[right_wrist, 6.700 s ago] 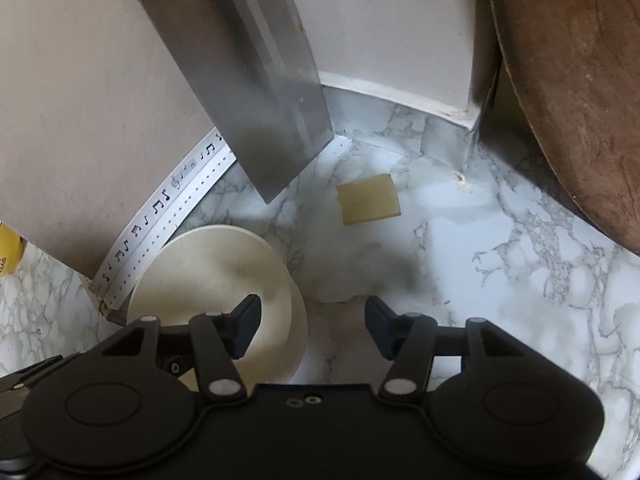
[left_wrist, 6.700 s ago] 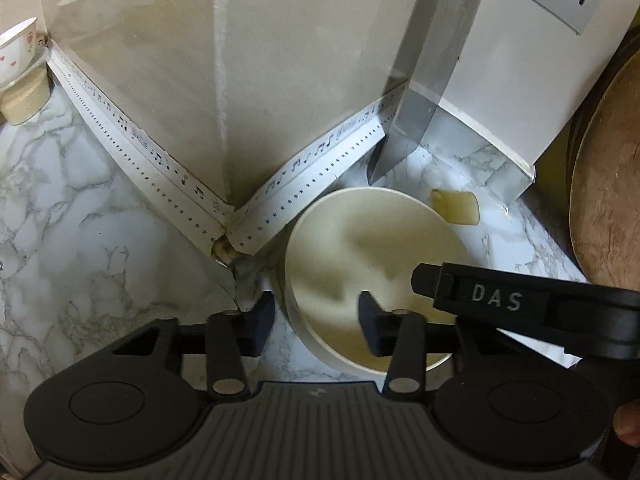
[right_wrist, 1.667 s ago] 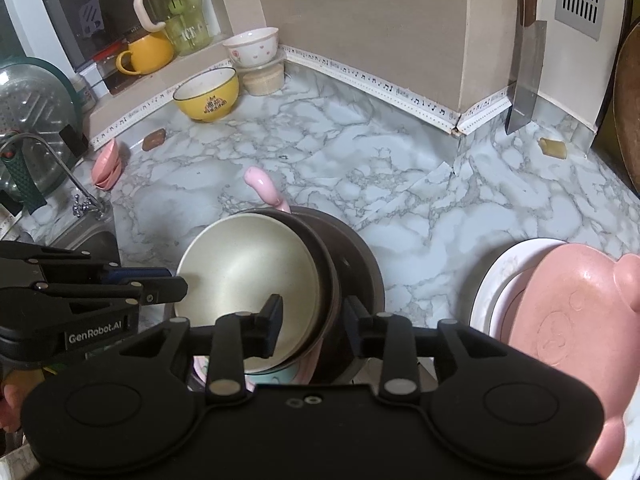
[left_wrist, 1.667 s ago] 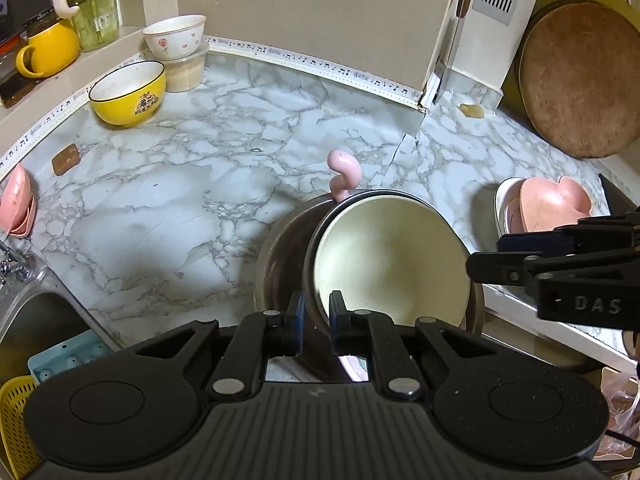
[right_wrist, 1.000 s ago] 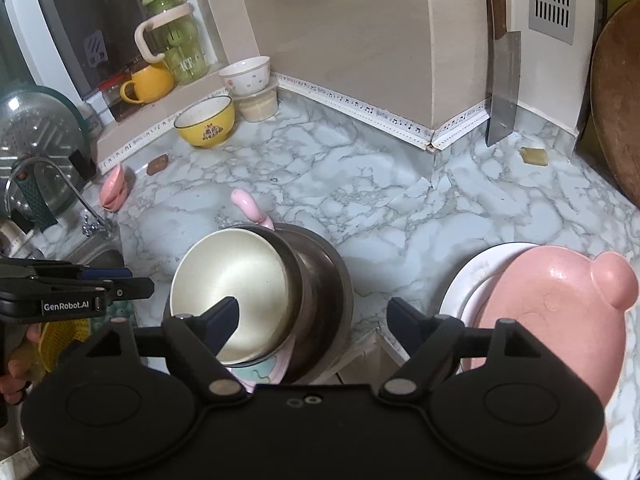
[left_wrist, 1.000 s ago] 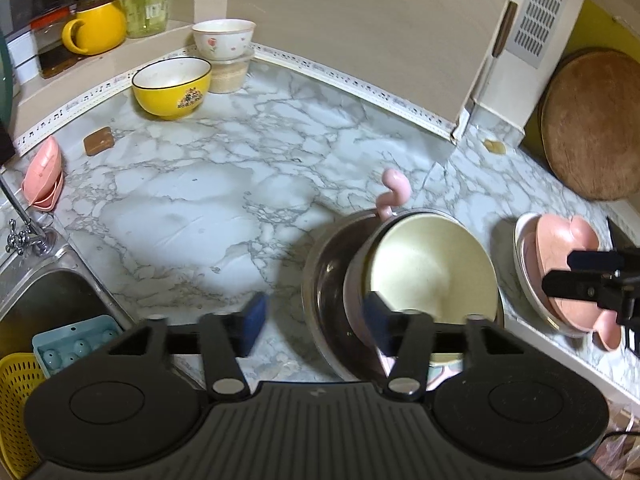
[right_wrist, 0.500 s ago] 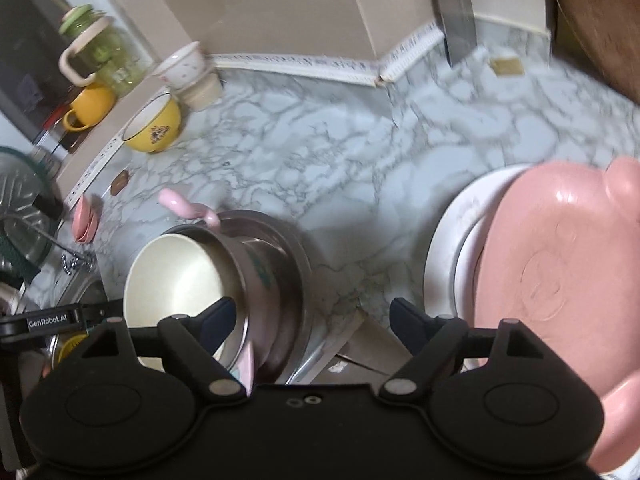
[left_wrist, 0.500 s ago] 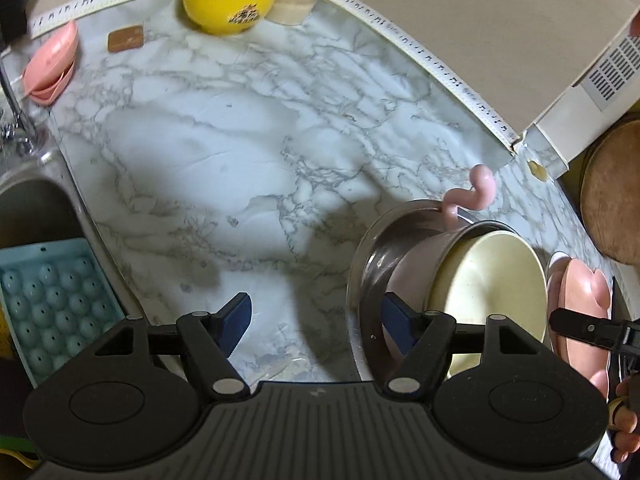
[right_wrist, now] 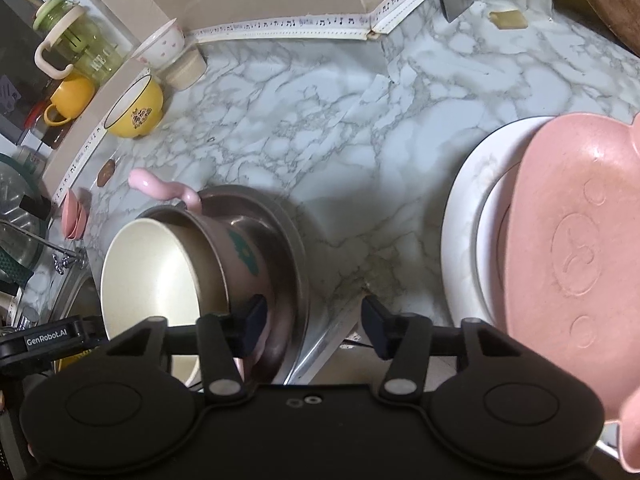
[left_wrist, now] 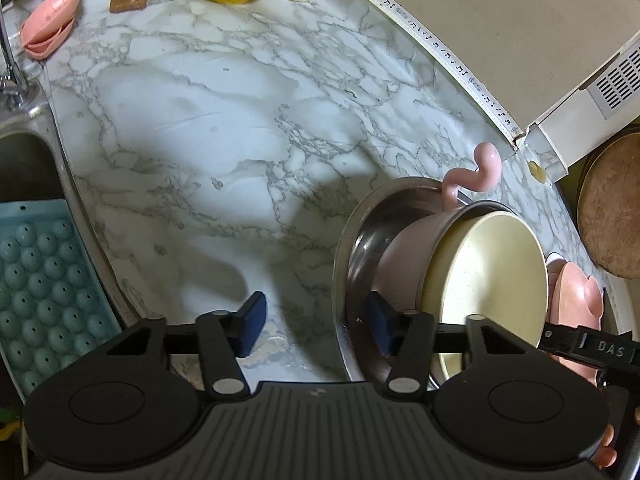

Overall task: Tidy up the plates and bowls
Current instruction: 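Close both grippers on the steel bowl rim holding the nested pans, then lift the nested steel bowl stack and carry it toward the stove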

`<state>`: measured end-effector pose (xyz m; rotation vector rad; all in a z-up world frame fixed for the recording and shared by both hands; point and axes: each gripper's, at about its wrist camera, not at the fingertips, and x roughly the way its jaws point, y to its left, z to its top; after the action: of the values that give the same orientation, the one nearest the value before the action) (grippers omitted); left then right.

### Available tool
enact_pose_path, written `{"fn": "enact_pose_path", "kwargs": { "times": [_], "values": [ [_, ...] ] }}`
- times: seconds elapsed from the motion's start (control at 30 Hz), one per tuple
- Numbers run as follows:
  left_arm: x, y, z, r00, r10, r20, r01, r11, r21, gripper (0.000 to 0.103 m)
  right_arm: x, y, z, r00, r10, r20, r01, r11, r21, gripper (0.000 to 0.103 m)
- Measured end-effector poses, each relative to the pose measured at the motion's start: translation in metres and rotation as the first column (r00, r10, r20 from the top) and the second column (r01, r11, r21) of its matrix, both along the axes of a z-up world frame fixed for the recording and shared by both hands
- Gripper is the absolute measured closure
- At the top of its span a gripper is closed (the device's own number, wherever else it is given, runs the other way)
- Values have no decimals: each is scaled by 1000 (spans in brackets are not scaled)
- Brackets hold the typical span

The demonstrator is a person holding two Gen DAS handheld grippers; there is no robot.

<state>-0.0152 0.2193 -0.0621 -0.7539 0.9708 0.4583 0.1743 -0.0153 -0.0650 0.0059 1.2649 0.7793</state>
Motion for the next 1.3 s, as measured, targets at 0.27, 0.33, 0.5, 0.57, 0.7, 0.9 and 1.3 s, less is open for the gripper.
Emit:
{"fn": "enact_pose_path", "kwargs": {
  "times": [0.27, 0.33, 0.5, 0.57, 0.7, 0.9, 1.3],
  "values": [
    [0, -3, -4, 1000, -2, 9, 2, 1000, -18, 71, -8, 7, -7, 1000, 22, -3, -22, 1000, -11, 69],
    [1, -5, -4, 1000, -3, 10, 3, 1000, -18, 73, -9, 9, -8, 1000, 24, -4, -24, 1000, -11, 72],
    [3, -9, -2, 1000, -22, 16, 22, 1000, -5, 85, -11, 13, -9, 999, 35, 8, -35, 999, -18, 81],
    [4, -10, -2, 999, -29, 16, 29, 1000, -1, 87, -12, 15, -9, 999, 39, 11, -39, 999, -20, 83],
    [5, -10, -1, 999, -41, 22, 41, 999, 4, 90, -12, 16, -10, 999, 34, 15, -33, 999, -26, 84],
    [7, -15, -1, 998, -60, 10, 59, 997, 41, 91, -13, 17, -11, 999, 33, 39, -31, 999, -45, 90],
    [7, -23, 4, 994, -107, 2, 106, 989, 101, 91, -20, 19, -6, 993, 66, 95, -59, 996, -69, 90]
  ]
}}
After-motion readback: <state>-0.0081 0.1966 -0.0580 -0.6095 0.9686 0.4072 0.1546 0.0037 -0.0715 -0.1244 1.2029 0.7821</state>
